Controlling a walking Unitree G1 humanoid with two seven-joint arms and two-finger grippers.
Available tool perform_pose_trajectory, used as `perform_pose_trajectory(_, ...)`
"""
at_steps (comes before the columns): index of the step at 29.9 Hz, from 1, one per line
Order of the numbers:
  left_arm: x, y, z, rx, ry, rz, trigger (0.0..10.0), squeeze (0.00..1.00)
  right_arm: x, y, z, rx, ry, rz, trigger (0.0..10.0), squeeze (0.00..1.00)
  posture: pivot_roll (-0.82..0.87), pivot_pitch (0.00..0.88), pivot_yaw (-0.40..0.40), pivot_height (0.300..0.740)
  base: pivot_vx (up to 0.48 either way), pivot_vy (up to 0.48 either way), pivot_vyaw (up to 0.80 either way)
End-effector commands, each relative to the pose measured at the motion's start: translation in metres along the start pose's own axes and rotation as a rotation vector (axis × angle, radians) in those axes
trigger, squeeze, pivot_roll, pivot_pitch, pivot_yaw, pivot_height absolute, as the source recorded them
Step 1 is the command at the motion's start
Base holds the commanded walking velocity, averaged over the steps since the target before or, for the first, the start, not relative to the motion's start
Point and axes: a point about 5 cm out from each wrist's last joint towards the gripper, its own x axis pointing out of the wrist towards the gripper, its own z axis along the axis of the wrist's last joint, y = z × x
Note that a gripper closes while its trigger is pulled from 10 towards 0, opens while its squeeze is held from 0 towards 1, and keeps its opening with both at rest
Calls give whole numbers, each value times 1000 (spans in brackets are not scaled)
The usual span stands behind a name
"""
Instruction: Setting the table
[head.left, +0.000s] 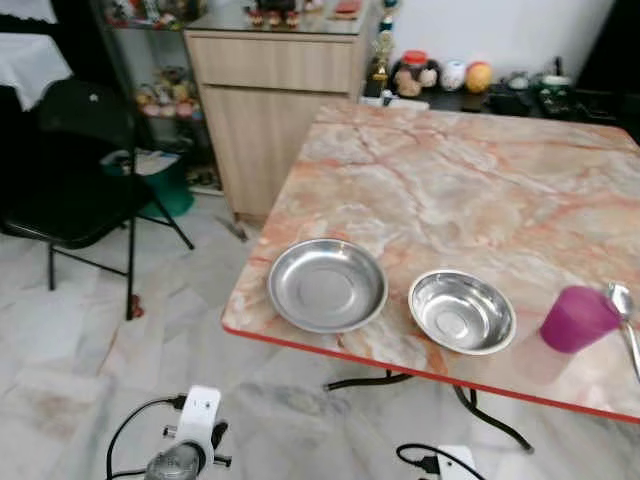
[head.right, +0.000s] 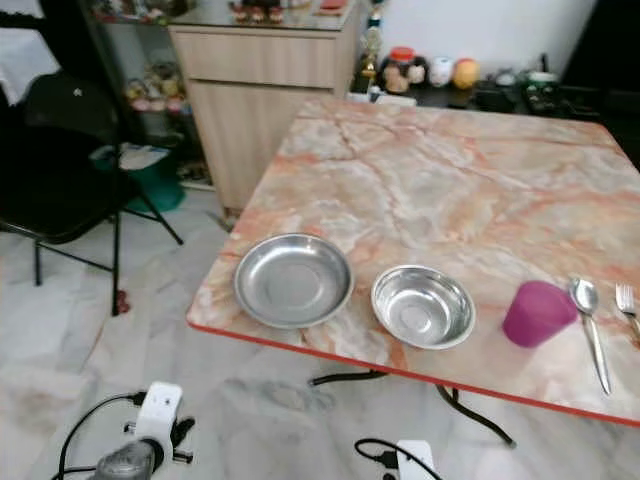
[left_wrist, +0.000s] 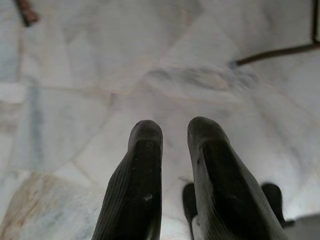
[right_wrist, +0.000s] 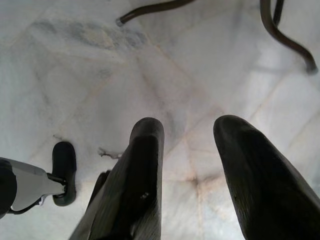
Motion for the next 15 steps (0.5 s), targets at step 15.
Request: perform_pose_trajectory(15, -26, 102, 140, -45, -680, 495, 10000, 0, 1, 1, 3, 1, -6, 18, 10000, 0, 94, 0, -28, 740, 0, 0, 0)
